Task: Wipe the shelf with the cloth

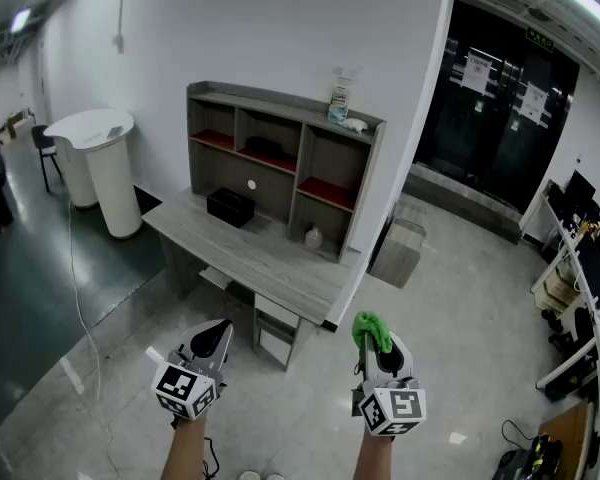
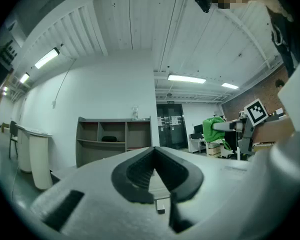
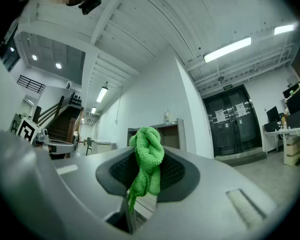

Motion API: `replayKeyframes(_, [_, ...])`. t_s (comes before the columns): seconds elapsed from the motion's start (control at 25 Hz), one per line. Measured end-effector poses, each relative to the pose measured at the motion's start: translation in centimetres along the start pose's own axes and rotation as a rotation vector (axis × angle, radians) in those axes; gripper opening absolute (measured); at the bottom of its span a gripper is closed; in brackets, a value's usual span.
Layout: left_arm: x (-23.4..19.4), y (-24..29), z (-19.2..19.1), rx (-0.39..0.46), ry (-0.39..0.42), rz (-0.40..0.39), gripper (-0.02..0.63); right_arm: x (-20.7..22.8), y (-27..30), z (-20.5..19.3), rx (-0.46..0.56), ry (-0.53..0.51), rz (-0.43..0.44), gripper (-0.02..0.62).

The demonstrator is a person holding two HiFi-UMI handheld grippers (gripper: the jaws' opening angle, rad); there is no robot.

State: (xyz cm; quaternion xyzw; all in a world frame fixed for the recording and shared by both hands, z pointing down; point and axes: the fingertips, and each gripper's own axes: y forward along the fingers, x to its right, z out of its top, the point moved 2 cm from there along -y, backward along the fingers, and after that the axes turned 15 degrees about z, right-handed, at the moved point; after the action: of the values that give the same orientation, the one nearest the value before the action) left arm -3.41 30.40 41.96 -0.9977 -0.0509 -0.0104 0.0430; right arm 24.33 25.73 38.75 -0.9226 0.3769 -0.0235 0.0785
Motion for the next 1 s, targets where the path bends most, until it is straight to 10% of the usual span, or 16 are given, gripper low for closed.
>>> replayKeyframes(1.0, [1.9,-0.1,-1.3,-0.003,0.02,0.024,-0.002,2.7,-1.8,-2.1,-0.002,0.04,-0.021,0.104])
